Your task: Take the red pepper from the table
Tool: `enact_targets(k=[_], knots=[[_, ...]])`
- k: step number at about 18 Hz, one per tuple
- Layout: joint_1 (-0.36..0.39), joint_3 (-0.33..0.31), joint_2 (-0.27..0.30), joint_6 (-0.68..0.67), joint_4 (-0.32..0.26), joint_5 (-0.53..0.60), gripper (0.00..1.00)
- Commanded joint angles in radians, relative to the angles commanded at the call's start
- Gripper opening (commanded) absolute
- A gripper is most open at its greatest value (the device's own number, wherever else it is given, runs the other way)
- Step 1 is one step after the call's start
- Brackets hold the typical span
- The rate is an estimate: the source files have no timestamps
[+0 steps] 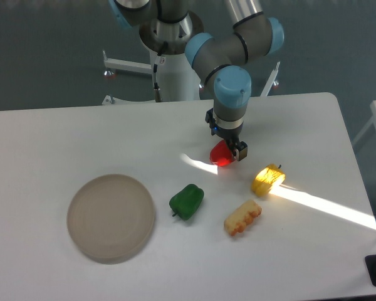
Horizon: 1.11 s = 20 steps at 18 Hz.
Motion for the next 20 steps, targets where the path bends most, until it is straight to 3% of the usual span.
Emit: enact_targets(k=[3, 4, 5, 6, 9, 15, 20], knots=[[0.0, -0.002, -0.003, 0.002, 0.0, 0.0, 1.0], [0.0, 0.0, -0.003, 0.002, 0.0, 0.0, 0.94], [0.0, -0.002, -0.002, 0.0, 0.0, 0.0, 0.76], [0.0, 0.003, -0.002, 0.003, 0.0, 0.0, 0.65], [0.002, 0.008, -0.002, 0.005, -0.002, 0.0, 0.47], [0.002, 0.029, 0.0, 0.005, -0.009, 0.0, 0.43], [0.003, 0.138, 0.014, 0.006, -0.025, -0.008, 0.43]])
